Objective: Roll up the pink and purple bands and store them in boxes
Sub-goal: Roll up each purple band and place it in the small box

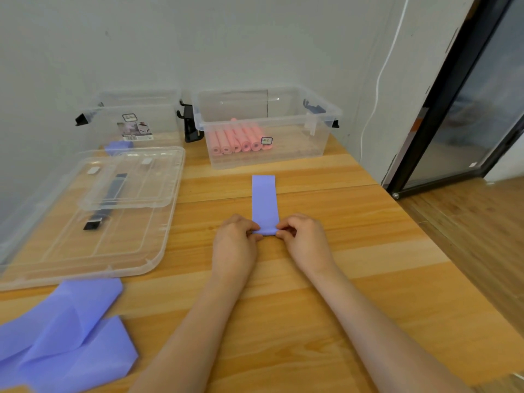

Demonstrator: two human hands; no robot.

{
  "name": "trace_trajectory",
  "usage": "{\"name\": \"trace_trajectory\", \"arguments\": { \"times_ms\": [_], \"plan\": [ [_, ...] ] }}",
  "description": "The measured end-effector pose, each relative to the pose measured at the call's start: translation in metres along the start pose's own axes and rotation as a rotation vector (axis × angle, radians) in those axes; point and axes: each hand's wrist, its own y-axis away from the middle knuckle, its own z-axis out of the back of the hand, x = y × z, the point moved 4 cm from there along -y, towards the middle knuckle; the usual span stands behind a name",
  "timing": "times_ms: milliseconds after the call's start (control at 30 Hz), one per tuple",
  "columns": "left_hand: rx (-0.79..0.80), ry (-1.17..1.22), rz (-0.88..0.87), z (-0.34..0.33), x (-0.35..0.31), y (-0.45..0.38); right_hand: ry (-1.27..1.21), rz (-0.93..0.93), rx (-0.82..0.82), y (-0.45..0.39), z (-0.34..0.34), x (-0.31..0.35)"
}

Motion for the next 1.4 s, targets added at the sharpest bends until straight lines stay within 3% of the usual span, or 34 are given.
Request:
{"name": "trace_trajectory", "arguments": {
  "times_ms": [533,833,1000,1167,1400],
  "plan": [
    [0.046,-0.039,-0.019,-0.005,-0.001,-0.012,0.099,0.066,0.017,-0.007,-0.008,-0.001],
    [0.065,-0.290,-0.149,-0.004,-0.010,-0.009,0.151,0.102,0.017,-0.008,-0.010,0.007],
    [0.217,-0.539,-0.134,-0.015,-0.018,0.004,0.191,0.123,-0.002,-0.011,-0.014,0.005],
    [0.316,-0.509,-0.049,-0.018,-0.015,-0.002,0.321,0.224,-0.072,-0.007,-0.015,0.008],
    [0.208,-0.538,-0.067,-0.019,-0.014,0.005,0.318,0.214,-0.060,-0.011,-0.018,0.007]
  ]
}}
